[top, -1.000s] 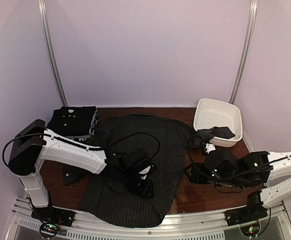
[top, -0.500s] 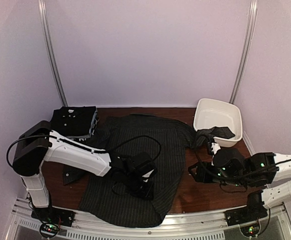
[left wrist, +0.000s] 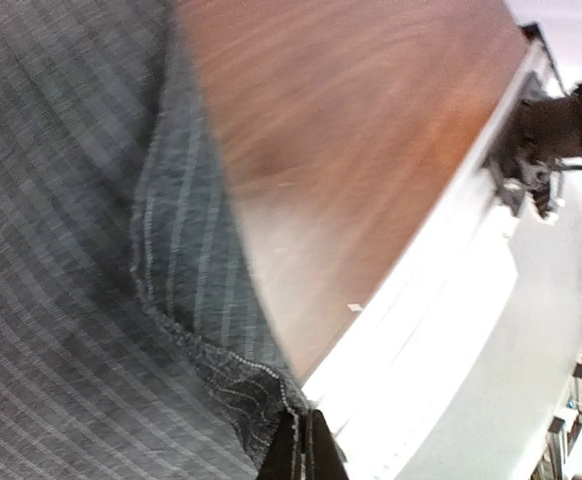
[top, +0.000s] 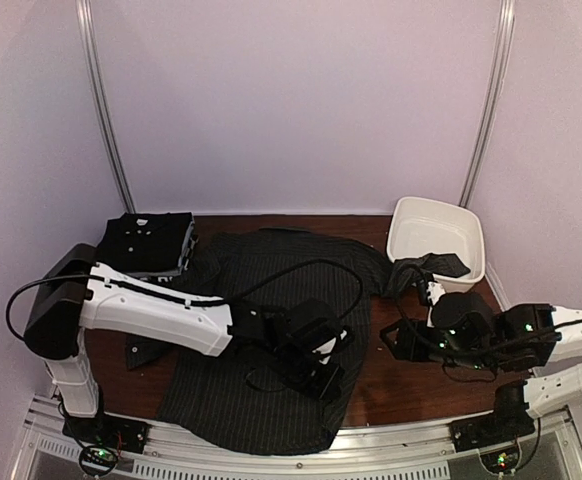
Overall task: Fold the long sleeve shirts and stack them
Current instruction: Flatten out the crumpled shirt at the center of the board.
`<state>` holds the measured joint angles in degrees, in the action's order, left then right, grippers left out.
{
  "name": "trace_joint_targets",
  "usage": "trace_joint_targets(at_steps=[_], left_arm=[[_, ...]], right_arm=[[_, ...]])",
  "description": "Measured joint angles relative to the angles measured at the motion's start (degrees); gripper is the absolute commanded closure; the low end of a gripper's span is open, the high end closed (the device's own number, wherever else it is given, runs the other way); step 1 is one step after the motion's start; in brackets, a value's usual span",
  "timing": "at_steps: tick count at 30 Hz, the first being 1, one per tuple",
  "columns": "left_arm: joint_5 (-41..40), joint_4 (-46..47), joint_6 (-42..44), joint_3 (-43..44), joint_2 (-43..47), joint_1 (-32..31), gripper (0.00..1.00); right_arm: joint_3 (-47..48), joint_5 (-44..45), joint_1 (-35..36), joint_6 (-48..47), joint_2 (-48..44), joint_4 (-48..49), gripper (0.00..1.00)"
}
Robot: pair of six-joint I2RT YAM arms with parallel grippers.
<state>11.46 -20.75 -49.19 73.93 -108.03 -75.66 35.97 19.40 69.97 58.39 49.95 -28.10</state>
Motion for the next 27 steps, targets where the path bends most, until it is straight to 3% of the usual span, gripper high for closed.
trace_joint_targets(at_steps=[4, 9, 14, 27], left_arm=[[2.99, 2.27, 2.12, 3.67, -2.47, -1.79, 0.99], [6.75, 4.85, 3.76, 6.78, -8.33, -3.76, 0.60], [7.96, 4.87, 4.09, 6.88, -9.70, -4.44, 0.39], [5.29, 7.28, 3.37, 5.18, -1.75, -1.05, 0.41]], right_arm=[[0.00, -0.09, -2.89, -1.22, -0.15, 0.04, 0.39], [0.00, -1.36, -9.31, -4.02, -0.02, 0.81, 0.37], [0.44, -3.23, -17.33, -8.46, 1.22, 1.38, 0.33], [3.87, -15.13, -41.88, -21.24, 7.15, 6.93, 0.31]])
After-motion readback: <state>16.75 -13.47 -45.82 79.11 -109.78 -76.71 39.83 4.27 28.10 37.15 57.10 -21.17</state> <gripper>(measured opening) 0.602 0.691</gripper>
